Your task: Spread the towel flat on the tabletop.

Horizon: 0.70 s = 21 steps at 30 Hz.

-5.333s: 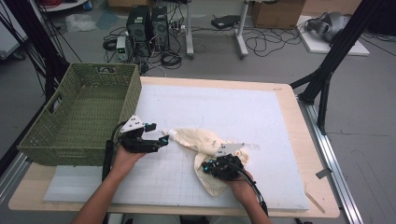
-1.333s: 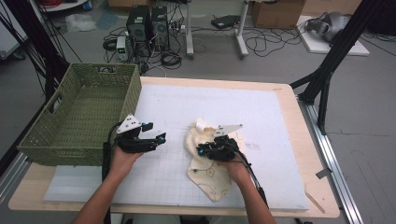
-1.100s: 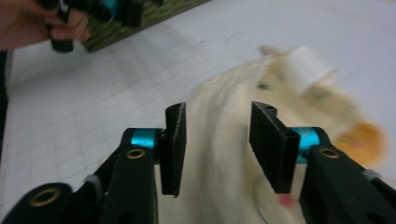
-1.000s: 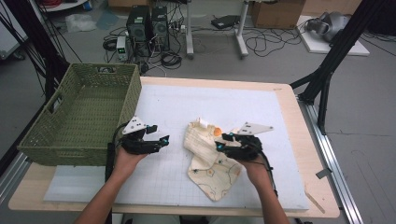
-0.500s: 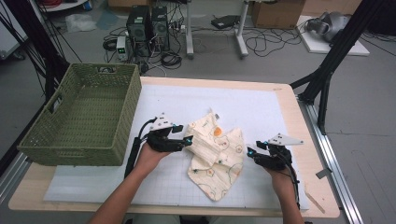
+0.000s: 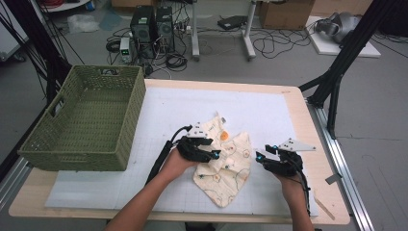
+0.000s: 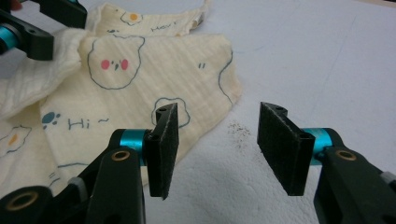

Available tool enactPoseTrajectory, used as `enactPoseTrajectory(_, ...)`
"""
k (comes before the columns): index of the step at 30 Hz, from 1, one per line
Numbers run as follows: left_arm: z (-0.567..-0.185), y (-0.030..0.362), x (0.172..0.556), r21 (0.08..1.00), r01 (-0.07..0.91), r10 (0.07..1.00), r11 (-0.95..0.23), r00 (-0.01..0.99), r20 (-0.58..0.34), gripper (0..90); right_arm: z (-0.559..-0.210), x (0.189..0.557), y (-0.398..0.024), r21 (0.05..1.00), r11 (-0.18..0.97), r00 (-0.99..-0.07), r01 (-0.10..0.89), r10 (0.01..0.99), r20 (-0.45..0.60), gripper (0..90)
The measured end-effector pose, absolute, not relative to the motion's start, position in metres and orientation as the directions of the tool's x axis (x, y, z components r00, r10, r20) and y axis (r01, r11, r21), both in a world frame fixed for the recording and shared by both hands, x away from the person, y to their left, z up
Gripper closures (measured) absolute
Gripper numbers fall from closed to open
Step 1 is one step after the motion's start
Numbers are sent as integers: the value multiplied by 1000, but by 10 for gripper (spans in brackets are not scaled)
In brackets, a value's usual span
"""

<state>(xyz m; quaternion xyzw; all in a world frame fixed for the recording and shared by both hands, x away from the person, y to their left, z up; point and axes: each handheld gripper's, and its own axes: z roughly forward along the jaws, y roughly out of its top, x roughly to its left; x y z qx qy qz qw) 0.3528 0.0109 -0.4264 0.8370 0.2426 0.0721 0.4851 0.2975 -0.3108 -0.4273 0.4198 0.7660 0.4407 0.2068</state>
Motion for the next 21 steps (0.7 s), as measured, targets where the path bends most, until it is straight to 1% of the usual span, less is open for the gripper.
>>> enactPoseTrajectory(2,-429,10,353,834,340,473,-435,874,-110,588,-426,297,-310,851,258,-565,458,823,54,481)
enactPoseTrajectory(3,-429,10,352,831,334,470,-445,877,-101,689,-426,297,-310,852,256,-566,457,823,57,483)
enactPoseTrajectory(5,-428,11,350,839,318,457,-442,885,-95,781,-426,297,-310,850,257,-567,460,822,58,483)
enactPoseTrajectory(7,-425,13,349,850,301,442,-432,892,-90,834,-427,297,-310,849,259,-566,461,823,56,483)
enactPoseTrajectory(10,-421,18,349,861,296,442,-414,892,-94,853,-428,297,-311,845,262,-564,466,824,55,483)
enactPoseTrajectory(13,-415,25,345,873,279,433,-400,897,-88,854,-428,297,-311,845,262,-563,466,824,55,483)
enactPoseTrajectory(16,-411,38,340,888,265,443,-375,893,-79,849,-429,297,-311,844,260,-561,469,826,57,483)
enactPoseTrajectory(21,-414,58,335,899,271,467,-343,880,-87,845,-434,300,-300,836,233,-573,497,812,115,472)
